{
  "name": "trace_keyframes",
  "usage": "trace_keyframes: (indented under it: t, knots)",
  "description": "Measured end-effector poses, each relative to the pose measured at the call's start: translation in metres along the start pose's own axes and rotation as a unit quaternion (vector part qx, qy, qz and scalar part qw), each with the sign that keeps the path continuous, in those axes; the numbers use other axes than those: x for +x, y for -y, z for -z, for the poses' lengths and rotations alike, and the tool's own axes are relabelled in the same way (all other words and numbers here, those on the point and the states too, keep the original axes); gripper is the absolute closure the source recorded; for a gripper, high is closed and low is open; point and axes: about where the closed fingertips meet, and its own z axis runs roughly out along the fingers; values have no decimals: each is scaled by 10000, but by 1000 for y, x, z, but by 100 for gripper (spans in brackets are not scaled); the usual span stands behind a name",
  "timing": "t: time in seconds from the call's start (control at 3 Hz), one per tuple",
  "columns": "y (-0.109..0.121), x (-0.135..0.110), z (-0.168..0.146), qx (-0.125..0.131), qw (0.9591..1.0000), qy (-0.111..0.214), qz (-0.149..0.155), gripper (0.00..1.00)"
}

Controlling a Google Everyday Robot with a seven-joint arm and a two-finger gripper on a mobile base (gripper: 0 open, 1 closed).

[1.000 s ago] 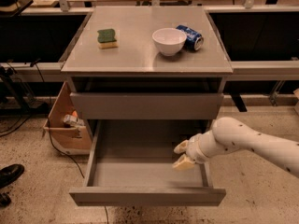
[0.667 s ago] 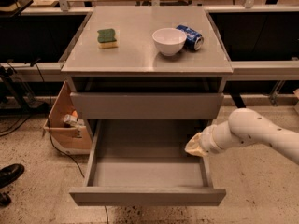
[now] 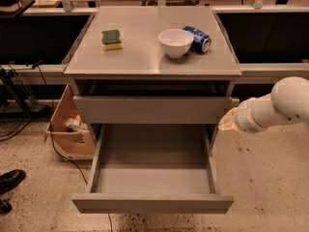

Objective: Open middle drawer

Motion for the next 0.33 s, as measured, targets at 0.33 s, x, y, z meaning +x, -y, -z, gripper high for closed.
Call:
trace_keyframes:
  t: [0.33]
  knots:
    - [0, 0, 0, 0, 10000, 0, 0, 100]
